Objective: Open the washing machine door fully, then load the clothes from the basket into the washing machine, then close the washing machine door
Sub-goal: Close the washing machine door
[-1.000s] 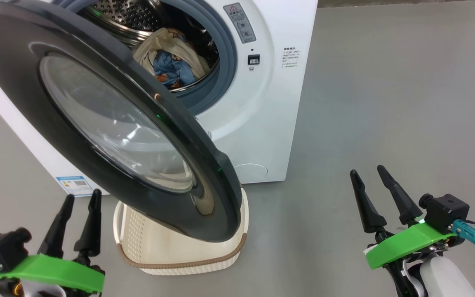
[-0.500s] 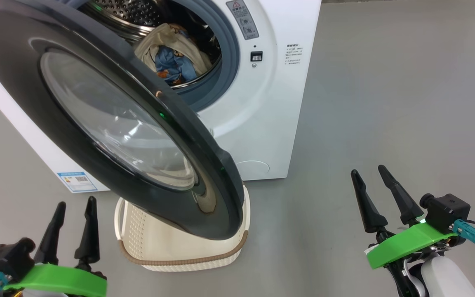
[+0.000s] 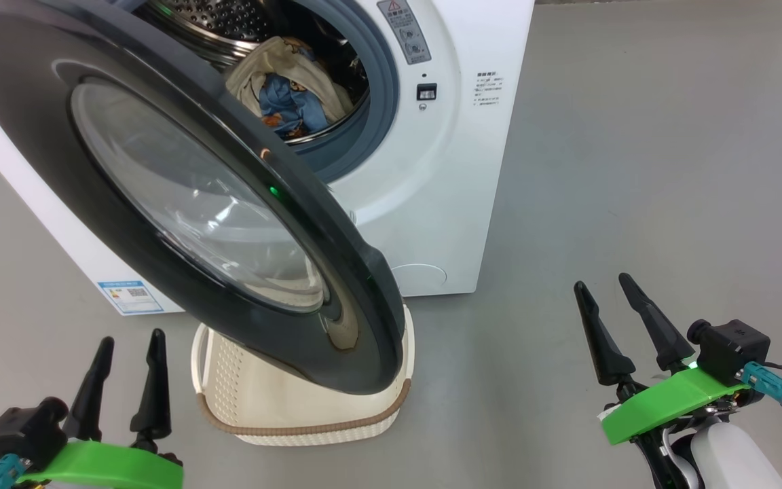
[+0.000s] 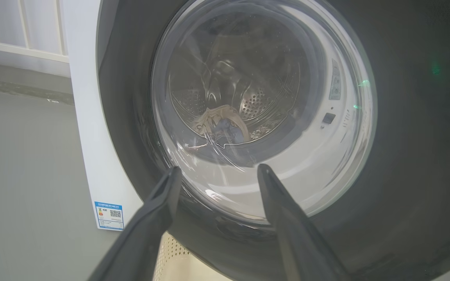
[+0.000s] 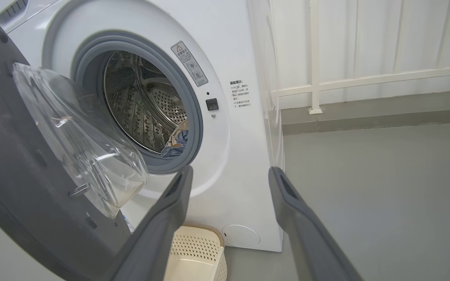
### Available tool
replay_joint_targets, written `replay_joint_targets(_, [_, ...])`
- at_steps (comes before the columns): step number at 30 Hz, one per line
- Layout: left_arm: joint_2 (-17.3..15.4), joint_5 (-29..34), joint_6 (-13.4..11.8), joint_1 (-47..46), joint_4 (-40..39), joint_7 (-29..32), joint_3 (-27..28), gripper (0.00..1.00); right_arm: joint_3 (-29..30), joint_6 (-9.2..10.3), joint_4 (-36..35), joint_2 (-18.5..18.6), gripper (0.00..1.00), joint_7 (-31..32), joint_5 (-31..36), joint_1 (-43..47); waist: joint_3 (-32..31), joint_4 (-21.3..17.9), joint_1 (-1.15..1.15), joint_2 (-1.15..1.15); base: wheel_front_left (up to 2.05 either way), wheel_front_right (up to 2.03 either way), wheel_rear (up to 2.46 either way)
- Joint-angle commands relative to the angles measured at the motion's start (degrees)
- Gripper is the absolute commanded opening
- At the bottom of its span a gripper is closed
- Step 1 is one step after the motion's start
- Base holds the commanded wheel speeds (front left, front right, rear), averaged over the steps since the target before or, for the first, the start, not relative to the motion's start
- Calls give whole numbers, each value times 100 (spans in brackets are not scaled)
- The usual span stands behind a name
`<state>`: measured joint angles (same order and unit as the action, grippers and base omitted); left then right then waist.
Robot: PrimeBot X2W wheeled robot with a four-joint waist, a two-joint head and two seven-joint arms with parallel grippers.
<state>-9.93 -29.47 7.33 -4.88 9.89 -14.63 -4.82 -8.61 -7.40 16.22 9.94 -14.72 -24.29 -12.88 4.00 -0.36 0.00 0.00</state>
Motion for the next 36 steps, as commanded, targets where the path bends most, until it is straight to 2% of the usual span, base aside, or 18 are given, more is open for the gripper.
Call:
replay_joint_targets(1, [-139,37,14,-105,-166,-36,193,100,-140,-9,-126,42,100,-28,26,-79,1,-1,0,0,0,0,0])
replay_joint_targets(26, [-148,-5,15,-104,-161,-37,99,100,-217,-9,-145,0,100,-28,-27,-136,-19,112,0,0,0,0,0])
replay_joint_targets(27, [-149,-8,15,-111,-158,-37,89,100,-242,-9,-151,-3,76,-28,-37,-162,-18,131,0,0,0,0,0])
replay_joint_targets(28, [-149,-10,15,-120,-156,-37,80,100,-268,-9,-161,-5,48,-28,-45,-194,-17,154,0,0,0,0,0])
replay_joint_targets(29, [-150,-12,15,-126,-154,-37,66,100,-292,-9,-173,-9,41,-28,-55,-227,-20,184,0,0,0,0,0])
replay_joint_targets(30, [-152,-13,15,-126,-149,-37,55,100,-322,-9,-186,-10,8,-28,-62,-262,-28,216,0,0,0,0,0])
replay_joint_targets(31, [-152,-13,15,-126,-149,-37,55,100,-322,-9,-186,-10,8,-28,-62,-262,-28,216,0,0,0,0,0])
replay_joint_targets(32, [-152,-11,15,-124,-142,-37,51,100,-353,-9,-199,-12,0,-28,-72,-298,-37,252,0,0,0,0,0])
replay_joint_targets(36, [-152,-13,15,-113,-126,-37,42,100,-446,-9,-327,-93,0,-28,-284,-463,-64,421,0,0,0,0,0])
